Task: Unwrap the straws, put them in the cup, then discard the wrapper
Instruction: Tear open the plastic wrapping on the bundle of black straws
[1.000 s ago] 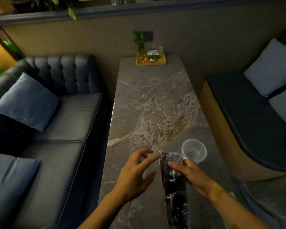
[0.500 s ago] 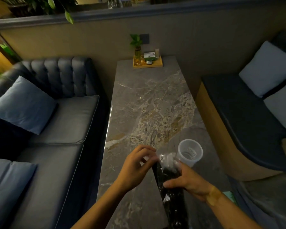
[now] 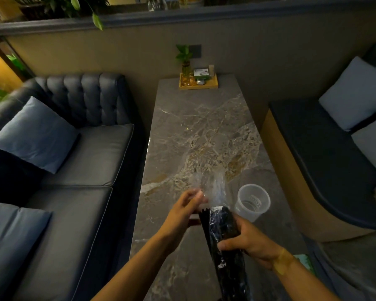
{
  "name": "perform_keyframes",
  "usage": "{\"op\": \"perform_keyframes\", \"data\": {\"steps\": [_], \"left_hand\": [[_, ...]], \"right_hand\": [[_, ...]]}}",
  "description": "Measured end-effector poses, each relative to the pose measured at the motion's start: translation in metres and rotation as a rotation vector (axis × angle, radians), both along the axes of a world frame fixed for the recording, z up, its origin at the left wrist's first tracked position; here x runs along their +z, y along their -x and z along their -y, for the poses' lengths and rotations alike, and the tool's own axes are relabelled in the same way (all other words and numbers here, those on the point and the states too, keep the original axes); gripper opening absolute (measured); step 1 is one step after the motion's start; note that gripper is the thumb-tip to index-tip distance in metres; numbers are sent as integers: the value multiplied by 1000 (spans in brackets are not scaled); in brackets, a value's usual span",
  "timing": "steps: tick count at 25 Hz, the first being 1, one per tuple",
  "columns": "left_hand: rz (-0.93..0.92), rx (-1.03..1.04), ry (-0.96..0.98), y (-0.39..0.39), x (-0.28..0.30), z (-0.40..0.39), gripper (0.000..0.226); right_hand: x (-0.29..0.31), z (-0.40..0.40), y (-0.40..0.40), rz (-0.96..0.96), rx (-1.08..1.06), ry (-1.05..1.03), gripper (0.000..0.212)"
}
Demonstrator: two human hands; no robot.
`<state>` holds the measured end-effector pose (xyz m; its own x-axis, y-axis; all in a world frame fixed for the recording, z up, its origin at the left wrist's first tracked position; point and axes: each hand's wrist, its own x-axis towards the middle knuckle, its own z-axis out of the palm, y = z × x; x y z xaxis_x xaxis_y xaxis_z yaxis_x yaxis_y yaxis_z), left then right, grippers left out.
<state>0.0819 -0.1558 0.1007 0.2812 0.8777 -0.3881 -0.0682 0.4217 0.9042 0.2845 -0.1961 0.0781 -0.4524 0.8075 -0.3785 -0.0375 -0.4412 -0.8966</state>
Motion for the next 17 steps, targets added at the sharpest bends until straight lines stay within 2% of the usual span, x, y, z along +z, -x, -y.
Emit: {"op": "perform_keyframes", "data": {"steps": [3, 6, 8, 10, 13, 15, 17], "left_hand": [[56, -178, 69, 3, -15, 19, 36], [-9, -157, 52, 2, -20, 29, 24], [-50, -111, 21, -1, -21, 31, 23], [-69, -49, 0, -6, -22, 34, 25], [-122, 77, -41, -11, -27, 35, 22], [-141, 135, -60, -14, -31, 35, 20], [-147, 163, -75, -17, -34, 35, 17]], "right_hand": [[-4, -3, -1, -41, -74, 30, 82], [-12, -4, 0, -53, -65, 62, 84], [-16, -4, 4, -11, -102, 75, 87], [-17, -4, 9, 126, -201, 15, 89], [-17, -3, 20, 449, -311, -230, 87], [-16, -2, 25, 632, -279, -430, 70], [-16, -2, 30, 694, -226, -533, 47]]}}
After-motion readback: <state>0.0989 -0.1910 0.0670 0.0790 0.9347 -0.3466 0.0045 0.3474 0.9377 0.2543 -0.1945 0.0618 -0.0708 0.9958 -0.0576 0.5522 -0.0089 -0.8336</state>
